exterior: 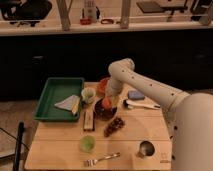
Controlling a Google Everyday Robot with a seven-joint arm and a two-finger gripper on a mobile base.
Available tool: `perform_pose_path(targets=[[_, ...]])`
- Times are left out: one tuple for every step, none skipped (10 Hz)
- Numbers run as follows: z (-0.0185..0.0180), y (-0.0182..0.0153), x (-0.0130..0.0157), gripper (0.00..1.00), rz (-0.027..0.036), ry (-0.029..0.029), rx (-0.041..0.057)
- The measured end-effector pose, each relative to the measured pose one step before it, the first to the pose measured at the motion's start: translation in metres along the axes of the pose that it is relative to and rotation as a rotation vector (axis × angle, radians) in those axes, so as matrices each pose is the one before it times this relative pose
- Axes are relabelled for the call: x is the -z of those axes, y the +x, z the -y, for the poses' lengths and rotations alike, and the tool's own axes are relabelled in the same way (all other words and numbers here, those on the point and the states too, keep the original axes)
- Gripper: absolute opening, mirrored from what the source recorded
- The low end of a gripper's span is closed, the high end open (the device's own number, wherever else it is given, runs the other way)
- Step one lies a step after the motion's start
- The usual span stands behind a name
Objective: Place apple in purple bowl
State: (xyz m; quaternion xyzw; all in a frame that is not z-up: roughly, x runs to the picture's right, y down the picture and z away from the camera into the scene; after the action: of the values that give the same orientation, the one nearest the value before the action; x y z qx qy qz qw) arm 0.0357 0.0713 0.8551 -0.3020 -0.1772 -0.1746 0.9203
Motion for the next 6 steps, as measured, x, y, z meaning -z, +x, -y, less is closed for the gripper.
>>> perform_pose_path(targets=[[-0.00122, -0.00002, 0.00063, 0.19, -0.00181, 0.00434, -0.00129], [-0.00083, 0.00136, 0.00404, 0.29, -0.00190, 0.00654, -0.00391], [-0.00048, -0.00023, 0.00180, 0.40, -0.00040, 0.00524, 0.00091], [0.00010, -0.00234, 0.00083, 0.52, 0.00033, 0.00177, 0.00715], [-0.00075, -0.00059, 0.00101, 0.61, 0.00059, 0.00068, 0.00515], [-0.00117, -0.00033, 0.00115, 0.71, 0.00183, 0.00093, 0.00603]])
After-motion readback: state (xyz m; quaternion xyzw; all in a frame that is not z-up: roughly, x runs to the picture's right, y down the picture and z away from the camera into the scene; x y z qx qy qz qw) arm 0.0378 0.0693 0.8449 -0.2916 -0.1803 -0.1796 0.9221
